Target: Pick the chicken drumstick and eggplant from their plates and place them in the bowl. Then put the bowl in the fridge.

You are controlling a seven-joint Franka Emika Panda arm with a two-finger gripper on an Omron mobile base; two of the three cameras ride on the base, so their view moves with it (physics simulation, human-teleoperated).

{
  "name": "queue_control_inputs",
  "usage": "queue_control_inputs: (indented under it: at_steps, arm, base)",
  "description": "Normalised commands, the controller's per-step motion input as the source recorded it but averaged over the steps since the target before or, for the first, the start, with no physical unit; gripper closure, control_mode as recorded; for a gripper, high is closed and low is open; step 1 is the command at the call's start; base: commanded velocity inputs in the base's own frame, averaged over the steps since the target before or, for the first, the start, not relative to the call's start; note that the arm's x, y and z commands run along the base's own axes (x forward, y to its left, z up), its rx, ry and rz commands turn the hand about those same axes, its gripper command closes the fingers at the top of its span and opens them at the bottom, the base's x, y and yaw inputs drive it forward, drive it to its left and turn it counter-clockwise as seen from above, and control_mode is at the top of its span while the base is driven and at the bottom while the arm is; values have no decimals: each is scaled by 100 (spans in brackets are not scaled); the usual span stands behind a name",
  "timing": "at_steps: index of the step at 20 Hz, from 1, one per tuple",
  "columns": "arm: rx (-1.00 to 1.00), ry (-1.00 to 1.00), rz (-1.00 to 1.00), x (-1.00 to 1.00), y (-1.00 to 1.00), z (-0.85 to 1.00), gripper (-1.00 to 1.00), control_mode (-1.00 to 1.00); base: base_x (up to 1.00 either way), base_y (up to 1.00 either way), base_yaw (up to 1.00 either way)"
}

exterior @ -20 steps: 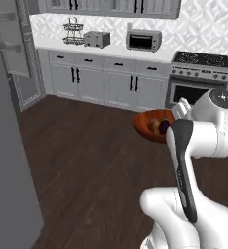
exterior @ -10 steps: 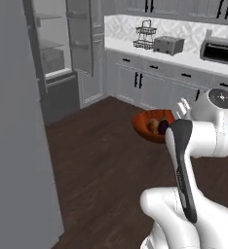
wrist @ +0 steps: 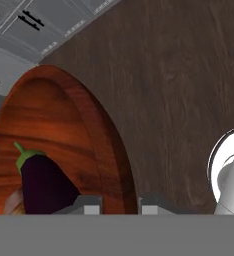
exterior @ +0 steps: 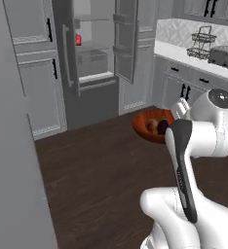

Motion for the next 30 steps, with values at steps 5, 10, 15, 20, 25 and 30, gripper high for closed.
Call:
queue_control_inputs:
  at_steps: [5, 10, 15, 20, 25, 30]
  arm:
    - [0, 0, 0, 0, 0, 0, 100, 100]
    - [0, 0, 0, 0, 0, 0, 100, 100]
    - [0, 0, 0, 0, 0, 0, 100, 100]
    - [0, 0, 0, 0, 0, 0, 100, 100]
    - [0, 0, 0, 0, 0, 0, 100, 100]
    - [0, 0, 0, 0, 0, 0, 100, 100]
  base:
    - [91, -81, 49]
    - [83, -97, 45]
    - [70, -100, 39]
    - [44, -100, 16]
    - [87, -62, 0]
    - [100, 0, 0]
